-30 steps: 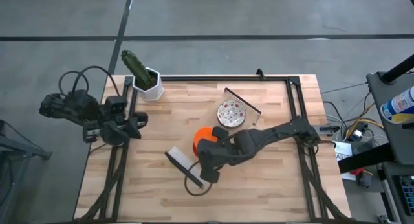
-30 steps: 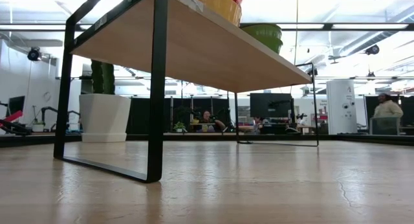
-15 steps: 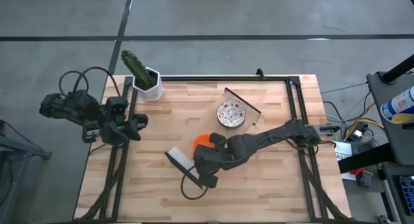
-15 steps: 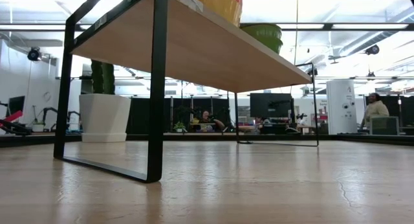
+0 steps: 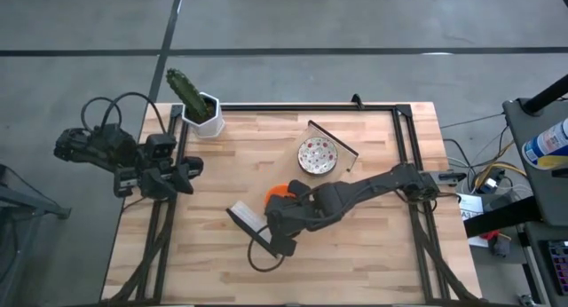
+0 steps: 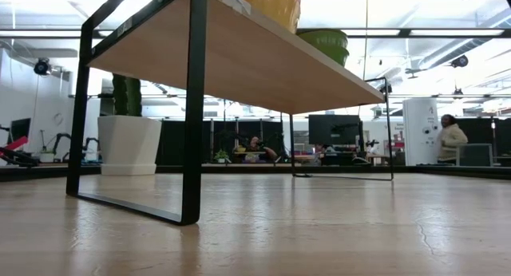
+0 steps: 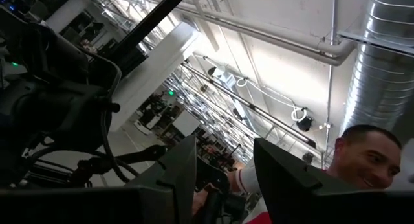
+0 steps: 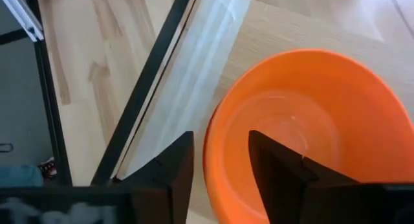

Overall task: Pick & Place Mini bowls
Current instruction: Stack the orange bowl on the red bowl on the shelf, then return to Home Position

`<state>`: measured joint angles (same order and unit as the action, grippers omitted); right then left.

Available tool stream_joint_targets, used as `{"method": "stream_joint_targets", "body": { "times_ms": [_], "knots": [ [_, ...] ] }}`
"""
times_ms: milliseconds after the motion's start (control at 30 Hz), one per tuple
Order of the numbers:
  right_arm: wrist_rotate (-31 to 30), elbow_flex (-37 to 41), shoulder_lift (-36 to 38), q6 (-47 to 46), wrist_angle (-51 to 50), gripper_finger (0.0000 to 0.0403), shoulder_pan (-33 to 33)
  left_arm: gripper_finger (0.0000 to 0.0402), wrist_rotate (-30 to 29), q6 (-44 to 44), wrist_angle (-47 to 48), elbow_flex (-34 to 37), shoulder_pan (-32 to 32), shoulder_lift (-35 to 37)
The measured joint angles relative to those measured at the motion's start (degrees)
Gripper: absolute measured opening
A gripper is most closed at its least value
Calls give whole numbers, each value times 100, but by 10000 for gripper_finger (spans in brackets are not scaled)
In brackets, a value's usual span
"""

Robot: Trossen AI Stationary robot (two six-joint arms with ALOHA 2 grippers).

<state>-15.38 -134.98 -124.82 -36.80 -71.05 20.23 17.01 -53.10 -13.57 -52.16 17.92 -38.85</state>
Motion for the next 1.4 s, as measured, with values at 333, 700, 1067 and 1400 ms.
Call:
{"method": "stream_joint_targets", "body": {
  "times_ms": [333, 700, 1067, 1400],
  "knots": [
    [-280, -2, 172, 50, 105, 150, 13, 147, 7, 53, 63, 0, 2, 0],
    [-566, 9, 182, -283, -57, 141, 86, 147, 7, 60, 223, 2, -1, -11],
    [-564, 42, -17, -240, -74, 112, 76, 147, 7, 66, 239, 2, 0, -11],
    [-536, 4, 280, -310, -15, 85, 76, 144, -26, -169, 655, 2, -1, -123]
  ]
}}
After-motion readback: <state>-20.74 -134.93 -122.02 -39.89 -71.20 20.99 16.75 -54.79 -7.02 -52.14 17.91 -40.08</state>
